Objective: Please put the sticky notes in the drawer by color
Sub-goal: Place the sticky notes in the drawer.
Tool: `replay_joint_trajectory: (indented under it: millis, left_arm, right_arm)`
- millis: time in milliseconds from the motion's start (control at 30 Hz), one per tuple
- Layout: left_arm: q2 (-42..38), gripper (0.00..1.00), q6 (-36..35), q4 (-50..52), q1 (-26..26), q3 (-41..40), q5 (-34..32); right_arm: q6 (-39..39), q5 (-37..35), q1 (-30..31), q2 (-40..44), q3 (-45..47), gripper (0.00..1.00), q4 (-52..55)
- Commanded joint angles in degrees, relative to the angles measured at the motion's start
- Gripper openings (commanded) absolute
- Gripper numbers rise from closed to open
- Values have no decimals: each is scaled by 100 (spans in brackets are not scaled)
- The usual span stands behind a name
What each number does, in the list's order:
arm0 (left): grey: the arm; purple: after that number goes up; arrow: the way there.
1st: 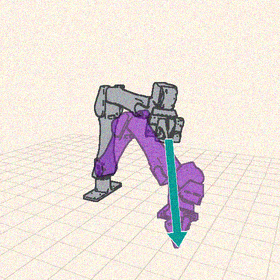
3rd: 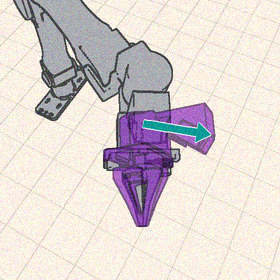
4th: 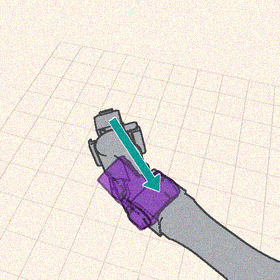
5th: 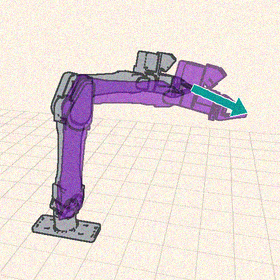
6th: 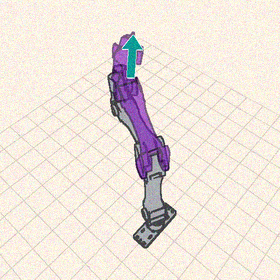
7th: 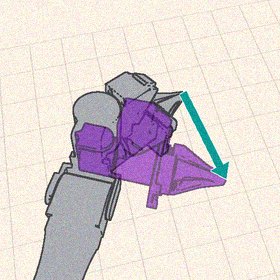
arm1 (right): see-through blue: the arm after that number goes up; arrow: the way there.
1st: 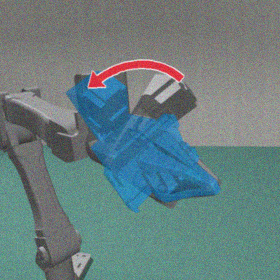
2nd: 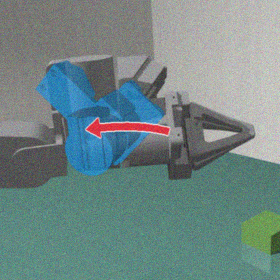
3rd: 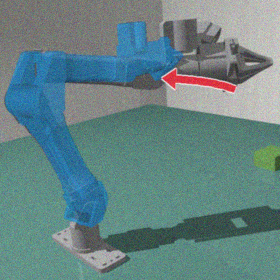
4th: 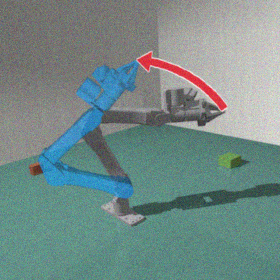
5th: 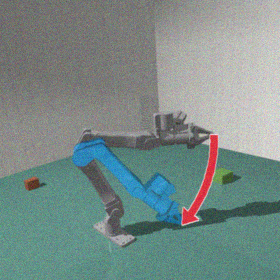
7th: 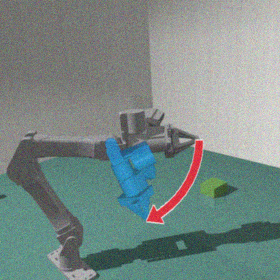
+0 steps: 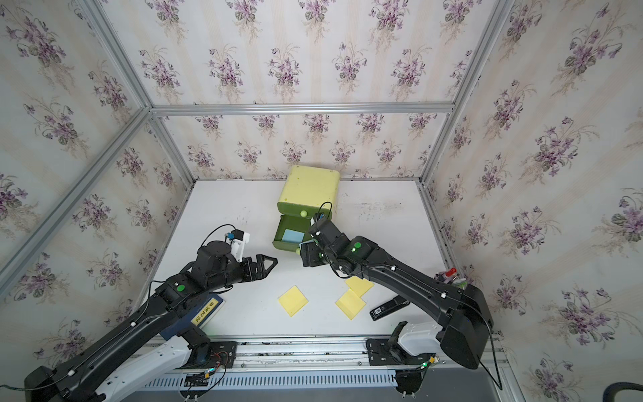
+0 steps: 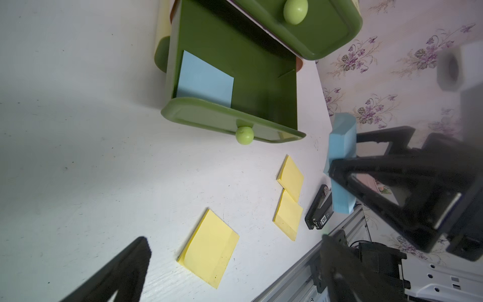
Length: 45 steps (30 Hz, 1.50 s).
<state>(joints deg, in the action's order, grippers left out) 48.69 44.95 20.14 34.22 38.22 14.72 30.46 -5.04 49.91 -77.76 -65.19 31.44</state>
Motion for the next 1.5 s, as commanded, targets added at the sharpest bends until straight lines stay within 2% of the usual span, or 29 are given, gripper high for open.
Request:
replay_joint_trajectory:
  millis: [0, 167, 500, 900, 1100, 1200, 1467]
  left_arm:
    - [285, 100, 22, -395, 1, 15, 115]
    - [580, 100, 2, -591, 0, -37, 233]
    - [756, 100, -255, -314, 6, 169, 286]
    - [936, 100, -316, -323, 6, 291, 350]
    - [993, 100, -316, -329, 2, 322, 390]
    - [976, 100, -355, -254, 0, 358, 361]
    - [954, 100, -469, -37, 2, 543, 265]
  right_arm:
    - [299, 85, -192, -179, -111, 78, -446]
    - [719, -110, -332, -572, -339, 78, -776]
    - [1066, -989, -384, -1072, -525, 81, -551]
    - [1103, -916, -570, -1457, -652, 83, -610]
    - [1098, -795, -570, -1719, -984, 89, -436]
    - [1099, -729, -579, -1726, -954, 93, -417]
    - [1018, -553, -589, -1558, -770, 93, -557]
